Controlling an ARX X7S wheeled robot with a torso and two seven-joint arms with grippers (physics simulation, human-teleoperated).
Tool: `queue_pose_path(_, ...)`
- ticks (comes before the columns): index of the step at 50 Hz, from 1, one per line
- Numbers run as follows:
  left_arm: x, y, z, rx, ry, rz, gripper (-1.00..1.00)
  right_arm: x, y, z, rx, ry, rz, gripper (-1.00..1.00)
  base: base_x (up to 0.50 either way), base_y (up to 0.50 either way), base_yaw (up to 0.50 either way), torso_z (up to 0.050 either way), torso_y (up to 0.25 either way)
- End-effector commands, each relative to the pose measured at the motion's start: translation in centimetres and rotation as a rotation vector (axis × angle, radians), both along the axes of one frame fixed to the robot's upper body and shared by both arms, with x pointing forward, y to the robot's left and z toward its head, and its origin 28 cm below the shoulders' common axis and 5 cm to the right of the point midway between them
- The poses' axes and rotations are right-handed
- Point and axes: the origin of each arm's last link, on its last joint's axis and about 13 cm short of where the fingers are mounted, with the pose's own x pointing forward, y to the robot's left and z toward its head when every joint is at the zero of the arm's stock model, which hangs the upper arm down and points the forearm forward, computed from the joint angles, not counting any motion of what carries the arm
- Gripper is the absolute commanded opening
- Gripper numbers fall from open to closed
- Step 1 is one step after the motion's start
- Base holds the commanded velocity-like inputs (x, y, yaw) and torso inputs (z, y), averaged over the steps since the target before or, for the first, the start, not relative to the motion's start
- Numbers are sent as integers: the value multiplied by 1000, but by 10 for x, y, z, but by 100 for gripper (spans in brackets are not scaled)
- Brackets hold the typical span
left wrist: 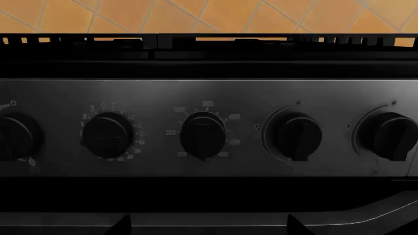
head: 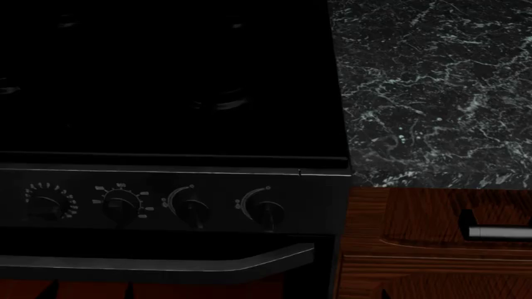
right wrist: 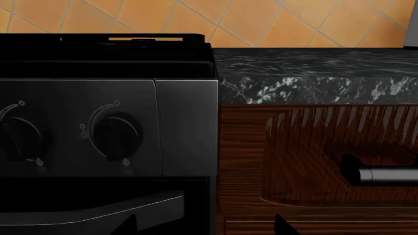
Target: Press the start button on the microwave
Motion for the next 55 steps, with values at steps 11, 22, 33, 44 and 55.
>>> queue_pose_path(11, 3, 1, 0, 4, -4, 5, 100, 2, 2, -1, -7, 7, 5, 100, 0, 0, 0, 0, 0)
queue_pose_path(22, 3, 2, 2, 28, -11, 24, 100, 1, 2, -1, -7, 7, 5, 100, 0, 0, 0, 0, 0)
queue_pose_path(33, -2, 2, 39, 53, -105, 48, 100, -2, 5, 41, -17, -119, 35, 100, 0, 0, 0, 0, 0)
queue_pose_path(44, 5, 3, 81, 44, -125, 49, 100, 0, 3, 93, -70, -219, 6, 100, 0, 0, 0, 0, 0)
queue_pose_path(55, 40, 9, 119, 39, -162, 52, 100, 26, -8, 132, -67, -228, -31, 100, 0, 0, 0, 0, 0)
